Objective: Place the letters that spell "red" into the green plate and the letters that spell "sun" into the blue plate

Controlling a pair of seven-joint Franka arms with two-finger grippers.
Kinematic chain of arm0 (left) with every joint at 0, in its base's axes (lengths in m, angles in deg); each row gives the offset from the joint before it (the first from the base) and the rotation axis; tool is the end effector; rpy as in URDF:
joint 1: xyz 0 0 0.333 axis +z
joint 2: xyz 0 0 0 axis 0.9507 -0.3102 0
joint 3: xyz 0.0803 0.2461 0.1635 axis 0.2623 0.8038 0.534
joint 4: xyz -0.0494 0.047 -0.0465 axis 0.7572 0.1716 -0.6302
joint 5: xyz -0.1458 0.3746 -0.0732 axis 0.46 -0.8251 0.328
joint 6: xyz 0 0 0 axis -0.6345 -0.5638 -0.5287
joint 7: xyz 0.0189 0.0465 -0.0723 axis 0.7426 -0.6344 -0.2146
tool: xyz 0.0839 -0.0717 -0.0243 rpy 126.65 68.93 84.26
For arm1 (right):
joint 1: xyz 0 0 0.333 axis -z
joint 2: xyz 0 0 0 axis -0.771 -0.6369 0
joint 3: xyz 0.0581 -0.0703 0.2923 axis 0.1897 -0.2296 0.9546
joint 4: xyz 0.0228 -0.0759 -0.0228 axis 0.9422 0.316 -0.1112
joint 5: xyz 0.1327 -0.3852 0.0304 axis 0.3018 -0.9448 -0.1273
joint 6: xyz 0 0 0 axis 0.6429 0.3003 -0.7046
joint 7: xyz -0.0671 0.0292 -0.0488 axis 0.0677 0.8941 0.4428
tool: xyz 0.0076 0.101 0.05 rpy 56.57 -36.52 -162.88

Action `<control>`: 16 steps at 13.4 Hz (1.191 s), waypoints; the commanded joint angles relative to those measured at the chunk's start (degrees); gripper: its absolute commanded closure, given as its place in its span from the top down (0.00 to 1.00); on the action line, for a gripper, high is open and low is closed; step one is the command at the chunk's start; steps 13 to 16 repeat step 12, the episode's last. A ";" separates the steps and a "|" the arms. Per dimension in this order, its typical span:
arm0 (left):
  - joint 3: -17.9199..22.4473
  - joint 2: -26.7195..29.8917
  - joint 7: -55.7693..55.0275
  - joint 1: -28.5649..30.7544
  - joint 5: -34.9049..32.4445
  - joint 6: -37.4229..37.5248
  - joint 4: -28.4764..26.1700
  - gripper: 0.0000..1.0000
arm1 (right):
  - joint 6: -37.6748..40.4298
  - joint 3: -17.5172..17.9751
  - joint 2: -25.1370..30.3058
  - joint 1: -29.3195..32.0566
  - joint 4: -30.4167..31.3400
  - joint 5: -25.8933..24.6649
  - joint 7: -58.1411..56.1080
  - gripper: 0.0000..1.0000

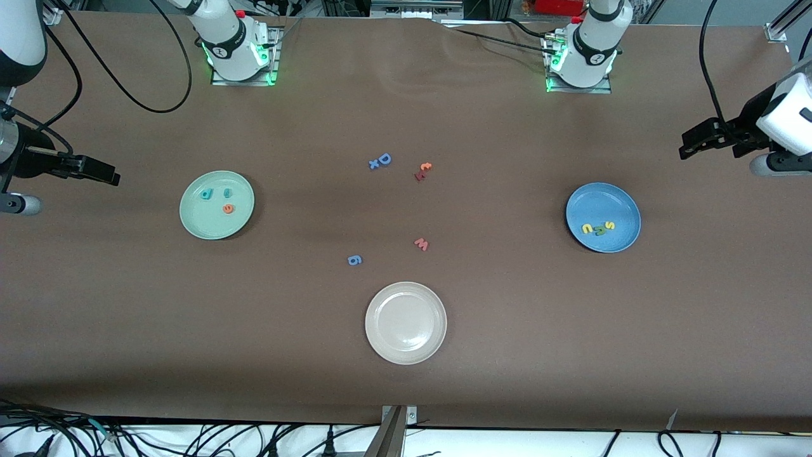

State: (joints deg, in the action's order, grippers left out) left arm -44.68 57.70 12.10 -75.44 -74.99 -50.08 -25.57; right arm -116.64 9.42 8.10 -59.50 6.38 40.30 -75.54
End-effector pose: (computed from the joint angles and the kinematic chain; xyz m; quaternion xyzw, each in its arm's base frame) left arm 0.5622 -0.0017 0.5709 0.9979 0.0305 -0.0576 0.0060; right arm 0.6068 -0.0249 0.5338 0.9951 -0.0673 -0.0718 0.0051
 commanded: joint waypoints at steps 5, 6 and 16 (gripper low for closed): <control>0.17 -1.47 1.21 0.26 -0.63 0.62 1.99 1.00 | -0.22 0.29 0.09 0.01 0.12 -0.77 0.60 1.00; 0.17 -1.64 1.21 0.35 -0.80 0.18 2.08 1.00 | -0.22 0.29 0.09 0.01 0.12 -0.77 0.60 1.00; 0.17 -1.73 1.21 0.62 -0.71 -0.17 1.99 1.00 | -0.31 0.29 -0.26 0.01 0.12 -0.77 0.42 1.00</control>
